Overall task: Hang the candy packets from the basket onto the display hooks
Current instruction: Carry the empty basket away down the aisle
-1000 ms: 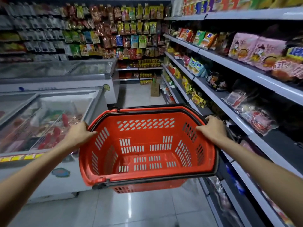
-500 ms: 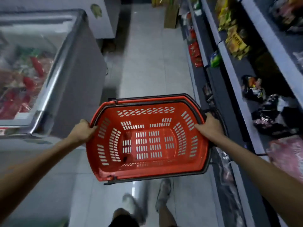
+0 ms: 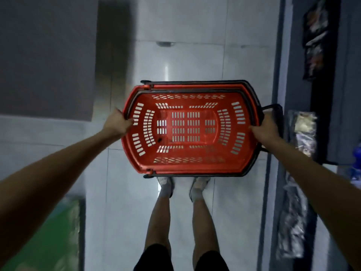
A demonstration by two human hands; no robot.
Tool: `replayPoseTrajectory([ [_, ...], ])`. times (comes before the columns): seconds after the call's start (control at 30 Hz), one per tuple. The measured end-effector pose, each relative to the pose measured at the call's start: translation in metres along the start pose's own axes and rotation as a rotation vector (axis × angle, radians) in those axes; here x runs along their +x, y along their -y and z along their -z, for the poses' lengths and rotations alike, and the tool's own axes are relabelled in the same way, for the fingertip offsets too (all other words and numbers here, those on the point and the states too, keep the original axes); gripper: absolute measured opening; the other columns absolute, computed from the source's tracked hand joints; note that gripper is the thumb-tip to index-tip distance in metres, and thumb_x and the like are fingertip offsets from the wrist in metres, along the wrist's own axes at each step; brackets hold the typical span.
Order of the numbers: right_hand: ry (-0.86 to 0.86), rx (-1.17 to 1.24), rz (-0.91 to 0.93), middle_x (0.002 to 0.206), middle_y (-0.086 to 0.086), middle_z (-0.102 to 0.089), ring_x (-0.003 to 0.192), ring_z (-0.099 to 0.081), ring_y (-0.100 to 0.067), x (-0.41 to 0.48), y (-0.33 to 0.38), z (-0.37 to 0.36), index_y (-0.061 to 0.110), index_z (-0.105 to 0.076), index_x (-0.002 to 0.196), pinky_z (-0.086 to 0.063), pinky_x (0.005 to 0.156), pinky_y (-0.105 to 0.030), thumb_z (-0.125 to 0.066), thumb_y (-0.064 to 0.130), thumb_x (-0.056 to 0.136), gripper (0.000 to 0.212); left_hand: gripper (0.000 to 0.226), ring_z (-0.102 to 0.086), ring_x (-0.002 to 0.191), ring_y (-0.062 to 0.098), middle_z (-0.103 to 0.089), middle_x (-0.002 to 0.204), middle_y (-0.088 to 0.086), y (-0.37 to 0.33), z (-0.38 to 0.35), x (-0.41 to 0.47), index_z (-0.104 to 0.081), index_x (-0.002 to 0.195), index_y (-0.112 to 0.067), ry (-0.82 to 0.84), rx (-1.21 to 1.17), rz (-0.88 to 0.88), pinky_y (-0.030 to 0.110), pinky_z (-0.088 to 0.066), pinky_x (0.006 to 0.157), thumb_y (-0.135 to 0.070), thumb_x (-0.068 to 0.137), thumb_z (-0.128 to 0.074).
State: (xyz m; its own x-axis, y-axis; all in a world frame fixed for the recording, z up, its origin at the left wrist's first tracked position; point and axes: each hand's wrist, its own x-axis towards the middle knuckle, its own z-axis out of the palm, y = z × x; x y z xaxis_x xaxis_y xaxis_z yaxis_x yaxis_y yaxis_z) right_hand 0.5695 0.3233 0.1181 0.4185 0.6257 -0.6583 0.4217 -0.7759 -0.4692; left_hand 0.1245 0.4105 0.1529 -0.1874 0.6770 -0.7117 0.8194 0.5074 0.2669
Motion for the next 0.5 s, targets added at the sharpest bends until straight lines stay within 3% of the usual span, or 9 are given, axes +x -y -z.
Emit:
replayPoseTrajectory([
  [0.03,0.003,0.004,-0.017,0.117,-0.005,-0.067,0.103,-0.067,-0.026,0.012,-0.008,-0.014,0.014,-0.054,0.132,-0.056,0.093,-0.042,-0.084,0.032,0.084,0.059,0.021,-0.063,0.085,0.029,-0.063,0.100,0.013,0.005,-0.014,0.015,-0.051,0.099,-0.006,0.001,0.001,0.015,0.038,-0.050,0.072,-0.023,0.102,-0.062],
  [0.13,0.019,0.046,-0.073,0.115,-0.006,-0.063,0.104,-0.063,-0.025,0.044,-0.033,-0.054,0.014,-0.049,0.132,-0.054,0.093,-0.041,-0.080,0.013,0.088,0.054,0.046,-0.062,0.093,0.031,-0.062,0.115,0.017,0.019,-0.049,0.059,-0.039,0.133,0.001,0.008,0.028,0.064,0.040,-0.050,0.076,-0.026,0.103,-0.061],
  [0.33,0.038,0.126,-0.176,0.112,-0.003,-0.063,0.103,-0.063,-0.024,0.089,-0.071,-0.109,0.018,-0.050,0.134,-0.056,0.093,-0.040,-0.070,0.000,0.087,0.054,0.058,-0.063,0.090,0.029,-0.063,0.125,0.020,0.051,-0.105,0.125,-0.035,0.142,-0.001,0.030,0.044,0.114,0.039,-0.054,0.075,-0.031,0.102,-0.064],
  [0.43,0.058,0.175,-0.191,0.113,-0.001,-0.069,0.101,-0.069,-0.020,0.096,-0.082,-0.121,0.022,-0.053,0.127,-0.059,0.094,-0.043,-0.071,0.003,0.082,0.052,0.063,-0.066,0.095,0.031,-0.062,0.118,0.014,0.060,-0.120,0.134,-0.035,0.144,-0.004,0.054,0.025,0.125,0.043,-0.059,0.082,-0.036,0.100,-0.066],
  [0.5,0.092,0.197,-0.188,0.114,-0.001,-0.072,0.102,-0.071,-0.019,0.097,-0.083,-0.122,0.020,-0.056,0.130,-0.060,0.094,-0.044,-0.071,0.005,0.078,0.057,0.063,-0.070,0.094,0.030,-0.065,0.113,0.010,0.063,-0.120,0.135,-0.041,0.142,-0.005,0.072,0.012,0.108,0.041,-0.060,0.078,-0.039,0.097,-0.067],
])
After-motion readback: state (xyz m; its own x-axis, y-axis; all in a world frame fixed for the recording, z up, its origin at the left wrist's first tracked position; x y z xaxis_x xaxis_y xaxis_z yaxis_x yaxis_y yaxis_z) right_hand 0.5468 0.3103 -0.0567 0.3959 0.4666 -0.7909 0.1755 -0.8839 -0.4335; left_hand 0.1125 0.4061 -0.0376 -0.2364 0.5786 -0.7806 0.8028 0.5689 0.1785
